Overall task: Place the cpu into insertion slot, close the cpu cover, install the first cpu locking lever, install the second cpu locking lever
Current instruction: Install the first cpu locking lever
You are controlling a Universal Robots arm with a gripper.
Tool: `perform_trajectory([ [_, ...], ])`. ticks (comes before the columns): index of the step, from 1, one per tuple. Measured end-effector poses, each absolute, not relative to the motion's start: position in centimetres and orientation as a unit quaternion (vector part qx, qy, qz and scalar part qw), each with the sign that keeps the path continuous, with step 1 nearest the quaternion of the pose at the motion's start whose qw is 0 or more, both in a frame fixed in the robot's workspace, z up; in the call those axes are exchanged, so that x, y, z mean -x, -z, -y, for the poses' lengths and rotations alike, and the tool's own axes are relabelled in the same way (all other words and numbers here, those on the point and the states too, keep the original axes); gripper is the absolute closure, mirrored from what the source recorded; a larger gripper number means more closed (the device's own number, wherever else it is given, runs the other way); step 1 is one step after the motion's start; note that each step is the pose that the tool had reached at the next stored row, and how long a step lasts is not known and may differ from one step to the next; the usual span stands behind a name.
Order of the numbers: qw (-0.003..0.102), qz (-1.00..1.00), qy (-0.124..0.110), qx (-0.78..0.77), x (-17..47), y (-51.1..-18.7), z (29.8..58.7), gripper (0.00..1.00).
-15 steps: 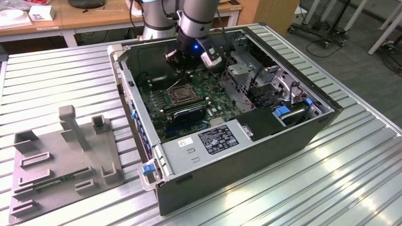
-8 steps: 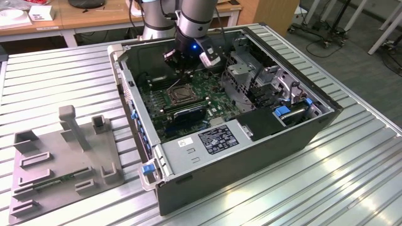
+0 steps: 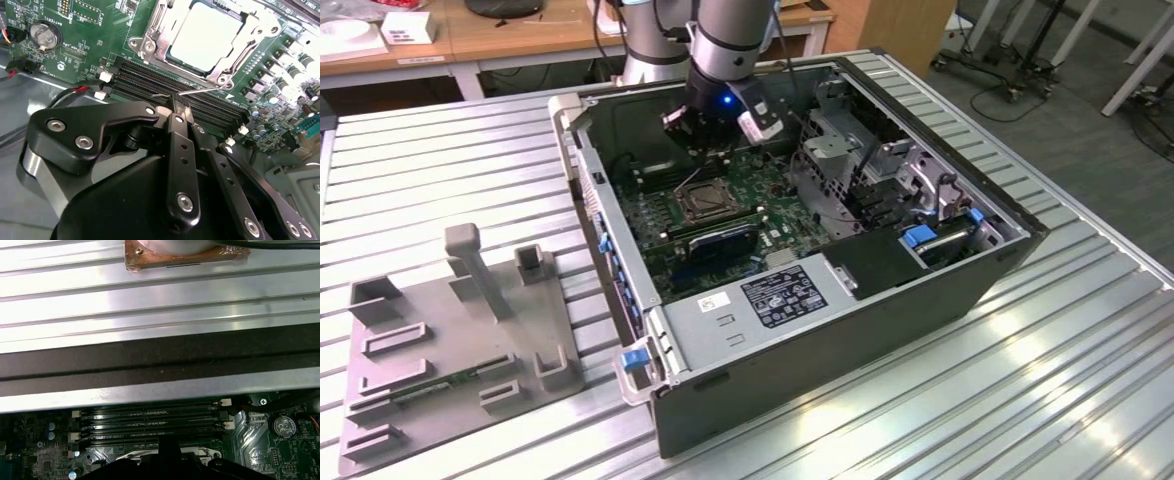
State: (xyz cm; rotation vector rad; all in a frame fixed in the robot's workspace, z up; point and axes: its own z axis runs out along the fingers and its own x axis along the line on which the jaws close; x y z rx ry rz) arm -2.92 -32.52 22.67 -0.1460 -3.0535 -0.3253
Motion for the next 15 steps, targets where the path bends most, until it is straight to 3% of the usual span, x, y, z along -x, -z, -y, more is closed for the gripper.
perform_trajectory([
  [15, 0.029, 0.993, 0.106, 0.047, 3.42, -23.14, 32.52, 0.89],
])
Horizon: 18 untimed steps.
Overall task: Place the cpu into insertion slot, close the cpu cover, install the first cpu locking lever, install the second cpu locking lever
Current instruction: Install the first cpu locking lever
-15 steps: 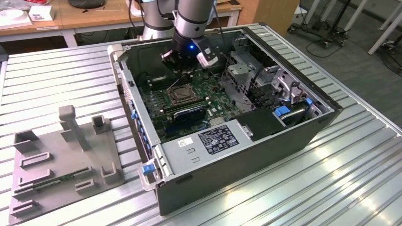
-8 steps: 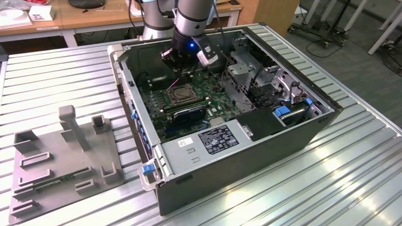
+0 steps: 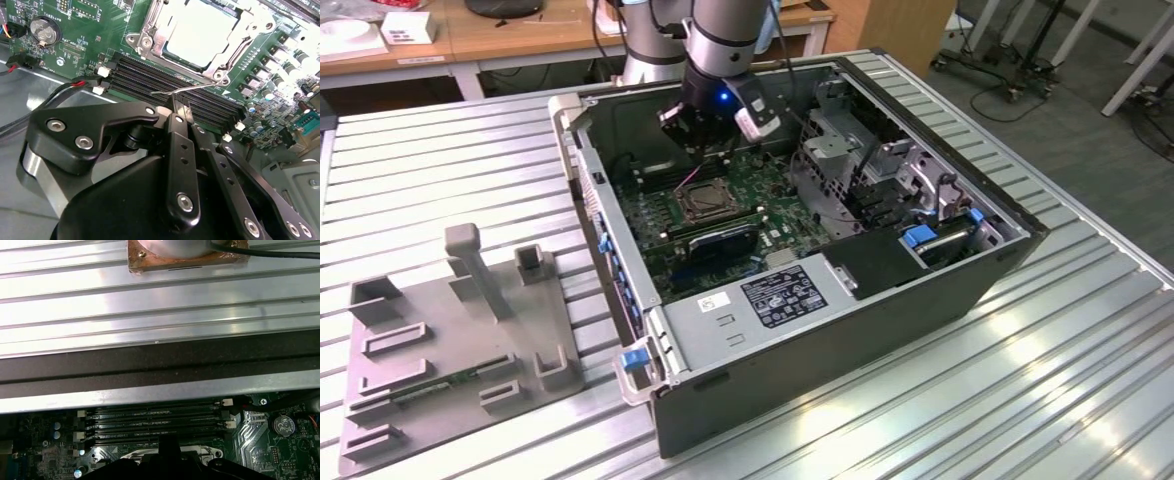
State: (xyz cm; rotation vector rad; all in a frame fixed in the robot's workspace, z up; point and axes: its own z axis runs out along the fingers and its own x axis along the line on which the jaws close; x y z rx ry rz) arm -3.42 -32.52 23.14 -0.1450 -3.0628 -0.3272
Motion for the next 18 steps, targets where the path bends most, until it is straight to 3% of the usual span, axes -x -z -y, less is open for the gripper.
perform_trajectory([
  [18, 0.029, 0.993, 0.106, 0.047, 3.44, -23.55, 32.62, 0.89],
])
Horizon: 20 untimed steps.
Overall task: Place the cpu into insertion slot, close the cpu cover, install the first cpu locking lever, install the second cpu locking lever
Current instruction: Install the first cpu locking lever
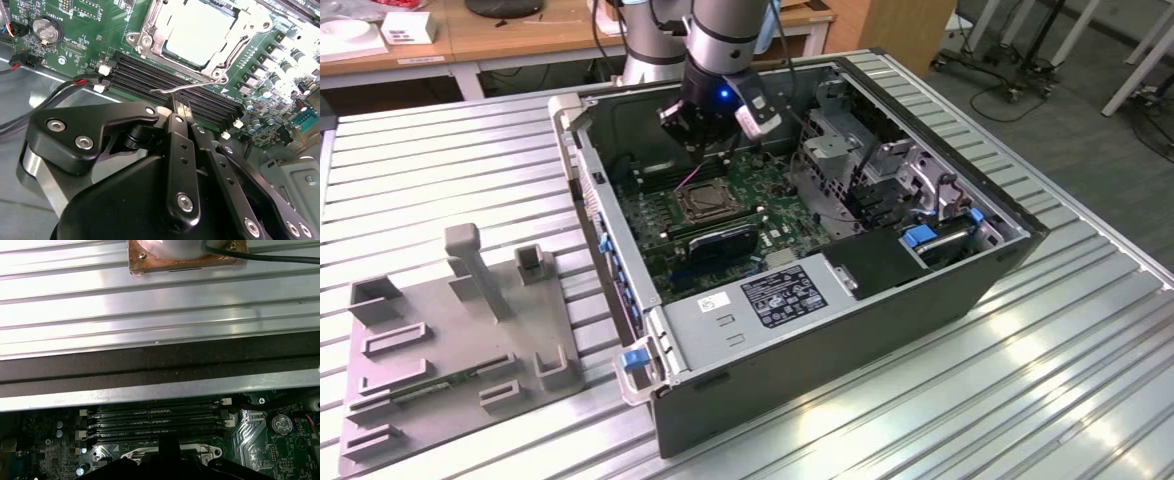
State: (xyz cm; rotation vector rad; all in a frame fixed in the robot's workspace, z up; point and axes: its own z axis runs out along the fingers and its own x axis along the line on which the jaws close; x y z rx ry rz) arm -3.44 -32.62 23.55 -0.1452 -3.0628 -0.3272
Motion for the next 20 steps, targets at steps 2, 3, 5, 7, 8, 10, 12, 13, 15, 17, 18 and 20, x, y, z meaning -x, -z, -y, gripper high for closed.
perform_trajectory([
  [2, 0.029, 0.993, 0.106, 0.047, 3.44, -23.55, 32.66, 0.89],
  [3, 0.029, 0.993, 0.106, 0.047, 3.44, -23.55, 32.66, 0.89],
  [5, 0.029, 0.993, 0.106, 0.047, 3.44, -23.55, 32.66, 0.89],
  [7, 0.029, 0.993, 0.107, 0.047, 3.44, -23.55, 32.67, 0.89],
  [8, 0.029, 0.993, 0.108, 0.047, 3.44, -23.54, 32.68, 0.89],
  [10, 0.029, 0.992, 0.11, 0.047, 3.44, -23.51, 32.68, 0.89],
  [12, 0.029, 0.992, 0.11, 0.047, 3.44, -23.5, 32.69, 0.89],
  [13, 0.031, 0.992, 0.111, 0.047, 3.43, -23.5, 32.7, 0.89],
  [15, 0.042, 0.992, 0.112, 0.048, 3.38, -23.49, 32.7, 0.89],
  [17, 0.049, 0.991, 0.112, 0.049, 3.33, -23.48, 32.7, 0.89],
  [18, 0.054, 0.991, 0.112, 0.05, 3.29, -23.47, 32.7, 0.89],
  [20, 0.059, 0.991, 0.111, 0.05, 3.28, -23.48, 32.7, 0.89],
])
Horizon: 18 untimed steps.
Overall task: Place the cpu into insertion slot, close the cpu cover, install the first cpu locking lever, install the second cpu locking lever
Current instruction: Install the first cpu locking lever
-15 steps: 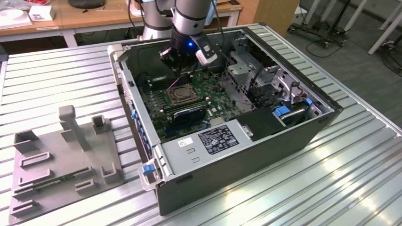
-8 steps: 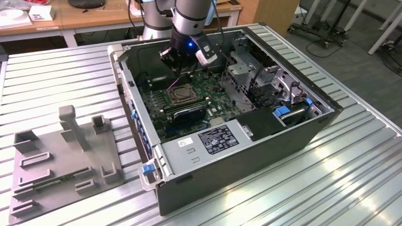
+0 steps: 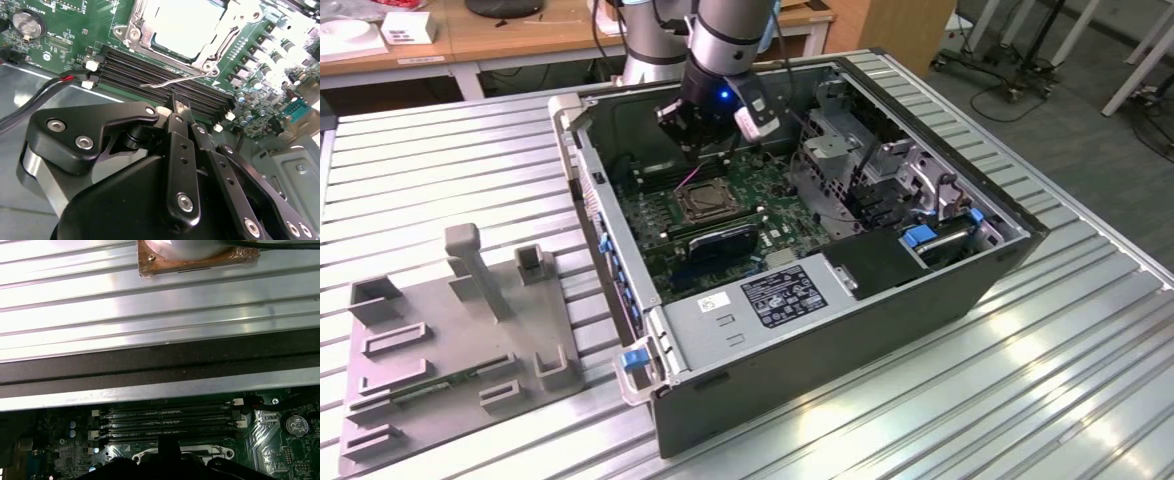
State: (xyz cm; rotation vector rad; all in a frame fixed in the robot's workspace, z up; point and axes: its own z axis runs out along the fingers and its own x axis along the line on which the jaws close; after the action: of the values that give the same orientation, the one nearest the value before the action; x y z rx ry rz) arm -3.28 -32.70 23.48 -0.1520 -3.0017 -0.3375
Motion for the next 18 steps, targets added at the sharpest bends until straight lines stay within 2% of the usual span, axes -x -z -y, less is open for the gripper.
perform_trajectory([
  [18, 0.059, 0.991, 0.112, 0.048, 2.87, -22.93, 32.7, 0.89],
])
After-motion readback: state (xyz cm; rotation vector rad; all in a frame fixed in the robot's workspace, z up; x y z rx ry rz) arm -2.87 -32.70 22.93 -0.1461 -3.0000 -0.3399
